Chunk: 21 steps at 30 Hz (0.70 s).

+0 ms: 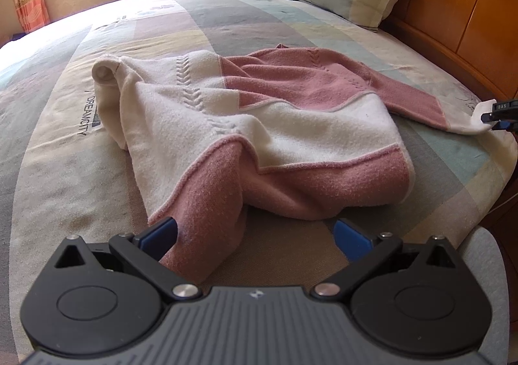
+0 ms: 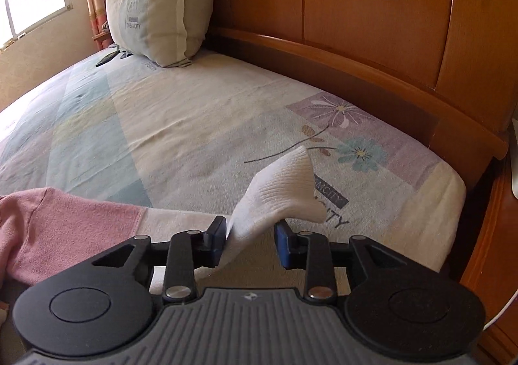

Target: Fold clothes

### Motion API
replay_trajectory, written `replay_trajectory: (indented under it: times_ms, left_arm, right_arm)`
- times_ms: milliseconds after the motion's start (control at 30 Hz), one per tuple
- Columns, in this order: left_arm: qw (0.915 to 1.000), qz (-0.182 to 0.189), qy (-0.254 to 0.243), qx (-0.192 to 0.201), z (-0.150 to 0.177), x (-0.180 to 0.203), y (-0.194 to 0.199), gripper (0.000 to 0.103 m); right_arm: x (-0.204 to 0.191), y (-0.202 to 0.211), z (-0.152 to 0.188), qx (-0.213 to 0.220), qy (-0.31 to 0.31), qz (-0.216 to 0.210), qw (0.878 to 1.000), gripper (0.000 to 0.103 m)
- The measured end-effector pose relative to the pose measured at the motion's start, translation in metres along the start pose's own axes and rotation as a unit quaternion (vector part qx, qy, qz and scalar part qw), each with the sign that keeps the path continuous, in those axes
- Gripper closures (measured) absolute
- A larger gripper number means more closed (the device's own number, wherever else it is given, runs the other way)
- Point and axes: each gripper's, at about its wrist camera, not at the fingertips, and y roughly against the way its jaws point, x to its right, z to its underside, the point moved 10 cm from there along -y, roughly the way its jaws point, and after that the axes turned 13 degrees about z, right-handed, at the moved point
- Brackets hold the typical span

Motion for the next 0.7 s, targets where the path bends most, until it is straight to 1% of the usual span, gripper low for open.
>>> replay_trajectory:
  times_ms: [133, 233, 367, 433, 500, 567, 667, 700]
  left_arm:
    - [1.0000, 0.004, -0.001, 0.007, -0.001, 0.003, 0.003, 0.001]
    - [0.9999, 0.004, -0.001, 0.014, -0.002, 0.005, 0.009, 0.001]
    - [0.9995, 0.001, 0.001, 0.032, -0.002, 0.008, 0.024, 0.001]
    - [0.9991, -0.003, 0.002, 0.043, -0.002, 0.008, 0.034, 0.001]
    - [0.9986, -0.008, 0.003, 0.052, -0.001, 0.007, 0.042, 0.001]
    - [0.9988, -0.008, -0.003, 0.048, -0.001, 0.000, 0.040, 0.001]
    - [0.9990, -0.008, -0.013, 0.042, -0.001, -0.009, 0.037, 0.001]
    - [0.9991, -0.008, -0.016, 0.040, -0.001, -0.012, 0.036, 0.001]
  right_arm:
    - [0.006, 0.006, 0.027, -0.014, -0.013, -0.004, 1.000, 0.056]
    - [0.005, 0.022, 0.039, -0.017, -0.014, -0.025, 0.999, 0.051]
    - [-0.020, 0.058, 0.043, 0.000, 0.020, -0.071, 0.997, 0.046]
    - [-0.038, 0.078, 0.045, 0.010, 0.038, -0.103, 0.994, 0.044]
    - [-0.062, 0.102, 0.049, 0.021, 0.064, -0.139, 0.988, 0.042]
    - [-0.094, 0.133, 0.055, 0.038, 0.098, -0.179, 0.978, 0.042]
    - [-0.137, 0.172, 0.072, 0.055, 0.146, -0.238, 0.959, 0.037]
    - [-0.153, 0.186, 0.080, 0.060, 0.165, -0.257, 0.950, 0.035]
